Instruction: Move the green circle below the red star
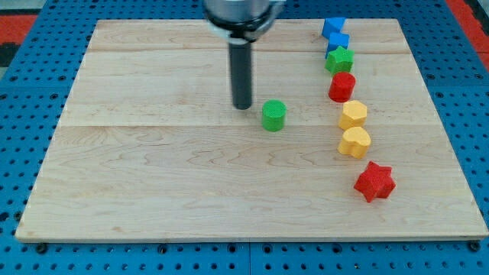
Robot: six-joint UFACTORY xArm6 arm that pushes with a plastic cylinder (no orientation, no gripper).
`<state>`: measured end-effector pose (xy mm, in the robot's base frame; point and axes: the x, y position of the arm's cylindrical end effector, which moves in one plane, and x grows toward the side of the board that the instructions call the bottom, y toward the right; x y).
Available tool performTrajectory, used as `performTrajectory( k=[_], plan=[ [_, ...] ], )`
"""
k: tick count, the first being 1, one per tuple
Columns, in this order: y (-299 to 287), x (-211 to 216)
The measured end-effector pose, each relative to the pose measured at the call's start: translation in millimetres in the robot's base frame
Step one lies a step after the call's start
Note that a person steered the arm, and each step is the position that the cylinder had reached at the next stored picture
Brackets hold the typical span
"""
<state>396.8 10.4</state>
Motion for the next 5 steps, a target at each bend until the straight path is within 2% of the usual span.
performTrajectory(
  k=[1,4,5],
  plan=[
    [20,2],
    [86,135],
    [86,136]
  ],
)
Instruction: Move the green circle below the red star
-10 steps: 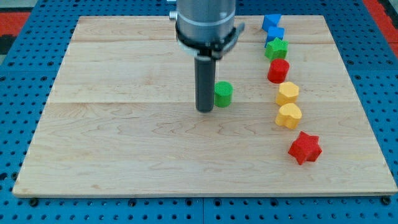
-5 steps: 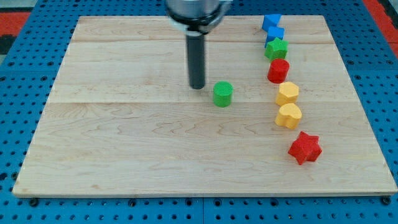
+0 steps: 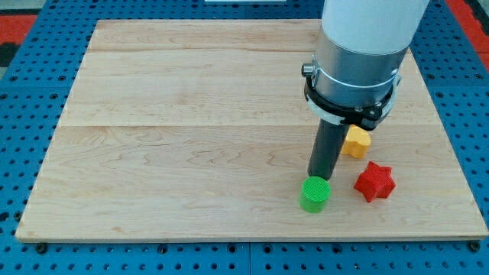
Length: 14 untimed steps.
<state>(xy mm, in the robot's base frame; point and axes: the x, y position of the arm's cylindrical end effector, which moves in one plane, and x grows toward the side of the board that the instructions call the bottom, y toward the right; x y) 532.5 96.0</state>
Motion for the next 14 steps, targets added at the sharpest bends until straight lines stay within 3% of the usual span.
performTrajectory(
  k=[4,5,9,12,14],
  plan=[
    [-38,17],
    [-37,38],
    [26,58],
    [15,85],
    [38,85]
  ],
)
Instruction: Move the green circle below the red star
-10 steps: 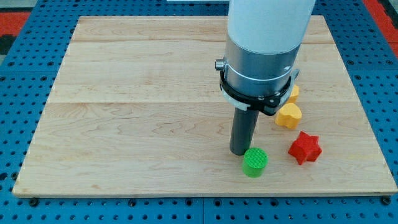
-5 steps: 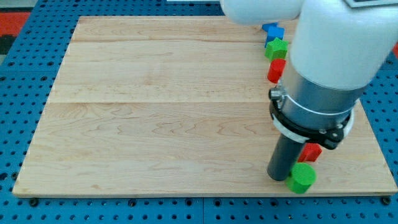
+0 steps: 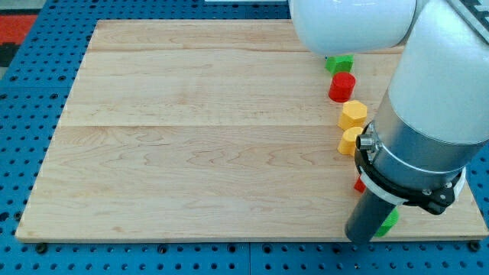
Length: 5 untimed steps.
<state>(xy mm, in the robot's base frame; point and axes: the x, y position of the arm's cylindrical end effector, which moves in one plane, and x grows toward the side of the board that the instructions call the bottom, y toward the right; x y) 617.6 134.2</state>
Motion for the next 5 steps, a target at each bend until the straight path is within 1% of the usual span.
performTrajectory(
  k=[1,3,4,5],
  plan=[
    [12,0],
    [8,-6],
    [6,-32],
    [-43,-65]
  ],
)
